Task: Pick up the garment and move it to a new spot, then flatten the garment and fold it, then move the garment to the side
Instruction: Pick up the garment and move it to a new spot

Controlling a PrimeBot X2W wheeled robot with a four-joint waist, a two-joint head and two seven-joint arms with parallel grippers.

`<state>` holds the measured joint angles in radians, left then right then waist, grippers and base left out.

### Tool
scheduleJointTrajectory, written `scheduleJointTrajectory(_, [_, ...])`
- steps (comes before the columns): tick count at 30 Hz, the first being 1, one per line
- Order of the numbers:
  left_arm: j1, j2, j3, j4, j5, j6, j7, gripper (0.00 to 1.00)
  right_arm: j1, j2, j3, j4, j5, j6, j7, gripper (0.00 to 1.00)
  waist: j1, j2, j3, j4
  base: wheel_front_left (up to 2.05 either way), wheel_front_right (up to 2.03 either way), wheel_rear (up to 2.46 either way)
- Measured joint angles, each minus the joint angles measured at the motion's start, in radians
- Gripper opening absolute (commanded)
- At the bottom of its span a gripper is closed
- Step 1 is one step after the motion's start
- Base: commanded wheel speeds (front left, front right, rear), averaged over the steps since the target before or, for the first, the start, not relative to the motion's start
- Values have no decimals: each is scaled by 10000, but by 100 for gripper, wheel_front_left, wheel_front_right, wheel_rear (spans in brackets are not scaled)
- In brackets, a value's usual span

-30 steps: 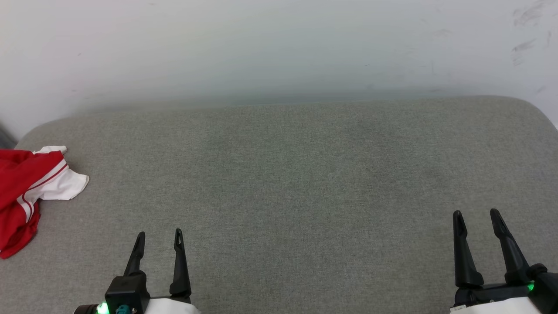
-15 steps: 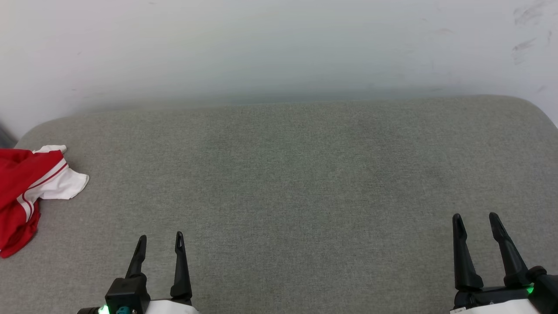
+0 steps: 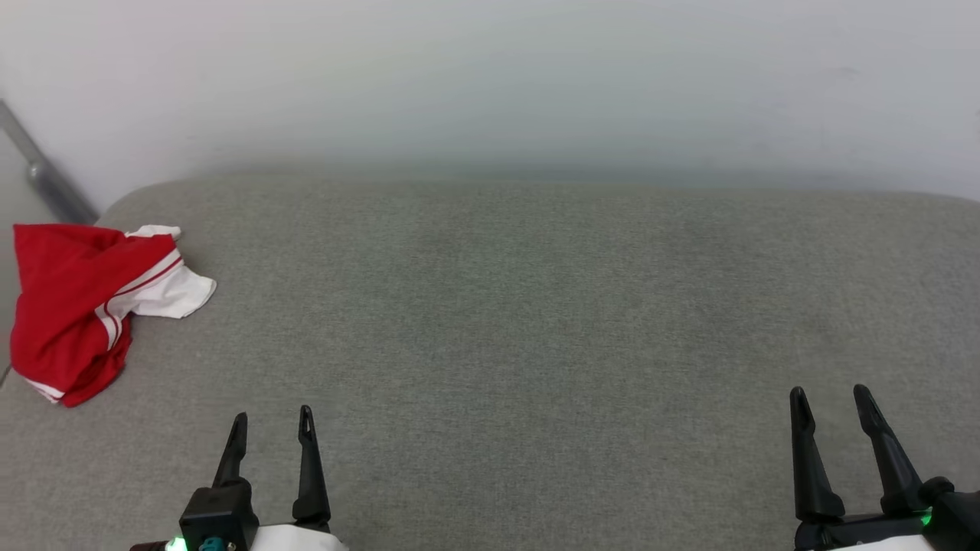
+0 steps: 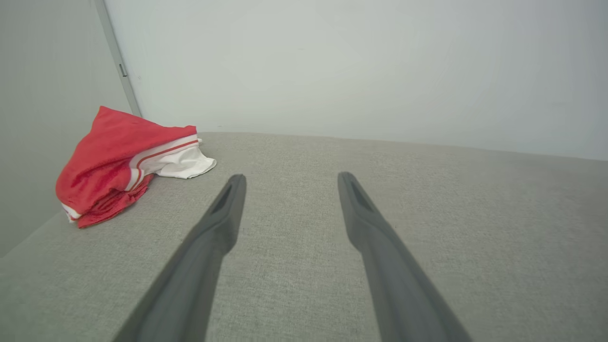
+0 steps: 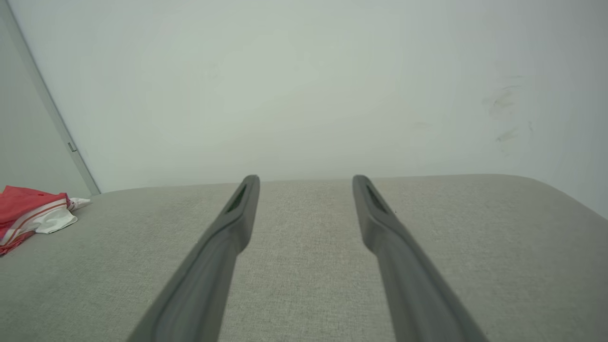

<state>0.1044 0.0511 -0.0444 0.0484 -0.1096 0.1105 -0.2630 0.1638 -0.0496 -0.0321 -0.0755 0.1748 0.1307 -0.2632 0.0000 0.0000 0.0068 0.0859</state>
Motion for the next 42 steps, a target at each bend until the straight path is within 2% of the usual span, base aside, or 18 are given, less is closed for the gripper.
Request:
scheduleJointTrajectory(7, [57, -2, -19, -59, 4, 96, 0, 100, 96, -2, -33, -15, -73, 0, 0, 100, 0, 0, -19, 829, 0, 0, 0])
scheduleJointTrajectory(28, [322, -2, 228, -81, -94, 407, 0, 100, 246, -2, 341, -10, -265, 0, -2, 100, 0, 0, -31, 3995, 0, 0, 0])
scheduleJointTrajectory(38, [340, -4, 343, -115, -364, 569, 0, 100, 149, 0, 510, 27, -374, 2, 0, 100, 0, 0, 166, 4209, 0, 0, 0])
scheduleJointTrajectory(42, [-121, -6, 688, 84, -510, 201, 0, 100, 149, 0, 460, -38, -431, 2, -2, 100, 0, 0, 306, 4208, 0, 0, 0])
